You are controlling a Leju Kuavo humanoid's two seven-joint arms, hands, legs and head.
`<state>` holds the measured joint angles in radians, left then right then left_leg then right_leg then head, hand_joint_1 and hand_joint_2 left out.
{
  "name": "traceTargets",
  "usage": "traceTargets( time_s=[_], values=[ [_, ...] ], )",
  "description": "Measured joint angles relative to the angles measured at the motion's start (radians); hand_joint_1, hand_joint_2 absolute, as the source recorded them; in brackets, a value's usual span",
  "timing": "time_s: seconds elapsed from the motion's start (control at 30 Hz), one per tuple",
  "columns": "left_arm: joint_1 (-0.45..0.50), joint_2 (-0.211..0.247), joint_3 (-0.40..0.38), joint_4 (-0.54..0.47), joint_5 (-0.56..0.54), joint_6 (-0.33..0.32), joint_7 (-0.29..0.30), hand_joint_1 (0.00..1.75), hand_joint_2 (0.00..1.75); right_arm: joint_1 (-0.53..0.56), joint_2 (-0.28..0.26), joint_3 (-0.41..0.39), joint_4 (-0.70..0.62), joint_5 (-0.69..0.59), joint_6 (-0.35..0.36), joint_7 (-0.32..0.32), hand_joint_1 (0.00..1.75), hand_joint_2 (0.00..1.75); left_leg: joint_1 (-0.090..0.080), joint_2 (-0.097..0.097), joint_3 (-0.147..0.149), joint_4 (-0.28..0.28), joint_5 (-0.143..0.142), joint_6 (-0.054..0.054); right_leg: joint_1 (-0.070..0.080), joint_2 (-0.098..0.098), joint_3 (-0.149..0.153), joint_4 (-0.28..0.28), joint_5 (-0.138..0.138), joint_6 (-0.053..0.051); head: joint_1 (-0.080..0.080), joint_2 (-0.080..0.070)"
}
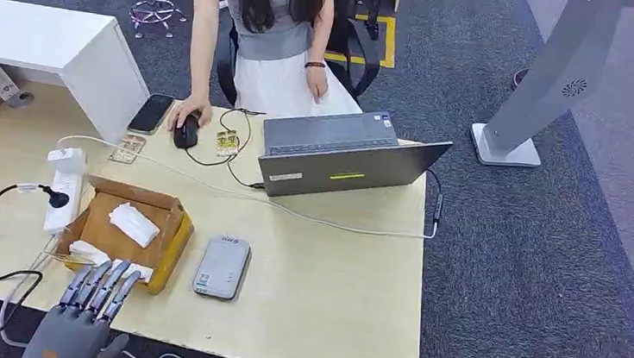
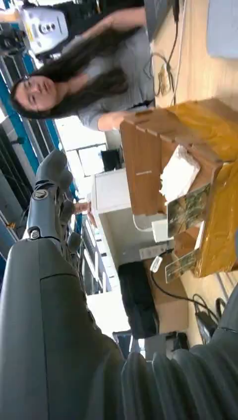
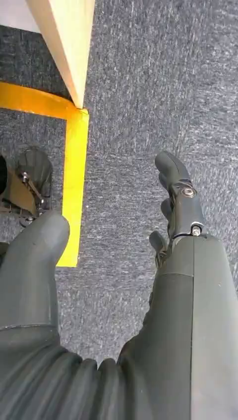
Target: Pass the card to the sensor for recognition and then transmit it.
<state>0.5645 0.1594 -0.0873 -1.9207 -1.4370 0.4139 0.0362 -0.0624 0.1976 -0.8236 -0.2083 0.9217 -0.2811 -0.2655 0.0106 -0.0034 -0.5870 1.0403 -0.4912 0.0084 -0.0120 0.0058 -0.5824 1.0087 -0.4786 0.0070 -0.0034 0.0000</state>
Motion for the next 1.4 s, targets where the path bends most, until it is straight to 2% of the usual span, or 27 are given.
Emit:
traceTargets(
  time_s=[0.17,0.33,0.77,1.13,1.4],
  values=[
    [-0.041,-0.043,0.056,0.023,-0.034,-0.007,-0.015,0.00,1.75,0.000,0.000,0.000,0.000,0.010,-0.001,0.008,0.00,1.75,0.000,0.000,0.000,0.000,0.000,0.000,0.000,0.000,0.001,0.000,0.000,0.000,0.000,0.000],
    [-0.056,-0.064,0.079,0.036,-0.038,-0.009,-0.016,0.00,1.75,0.000,0.000,0.000,0.000,0.010,-0.002,0.009,0.00,1.75,0.000,0.000,0.001,0.000,0.000,0.000,0.000,0.000,0.001,0.000,0.000,0.000,0.000,0.000],
    [-0.067,-0.081,0.089,0.051,-0.040,-0.010,-0.016,0.00,1.75,0.000,0.000,0.000,0.000,0.012,-0.002,0.012,0.00,1.75,0.000,0.000,0.001,0.000,0.000,0.000,0.000,0.000,0.000,0.000,0.000,0.001,0.000,0.000],
    [-0.119,-0.095,0.111,0.102,-0.057,-0.006,-0.018,0.00,1.75,-0.001,0.000,0.000,0.000,0.027,0.001,0.021,0.00,1.75,0.000,-0.001,0.001,0.000,0.000,0.000,0.000,-0.001,0.001,0.000,0.000,0.001,0.000,0.000],
    [-0.196,-0.106,0.110,0.167,-0.060,-0.028,-0.025,0.00,1.75,-0.001,0.000,0.000,0.000,0.042,0.003,0.022,0.00,1.75,0.000,-0.001,0.001,0.000,0.000,0.000,0.000,-0.001,0.001,0.000,0.000,0.001,0.000,0.000]
  ],
)
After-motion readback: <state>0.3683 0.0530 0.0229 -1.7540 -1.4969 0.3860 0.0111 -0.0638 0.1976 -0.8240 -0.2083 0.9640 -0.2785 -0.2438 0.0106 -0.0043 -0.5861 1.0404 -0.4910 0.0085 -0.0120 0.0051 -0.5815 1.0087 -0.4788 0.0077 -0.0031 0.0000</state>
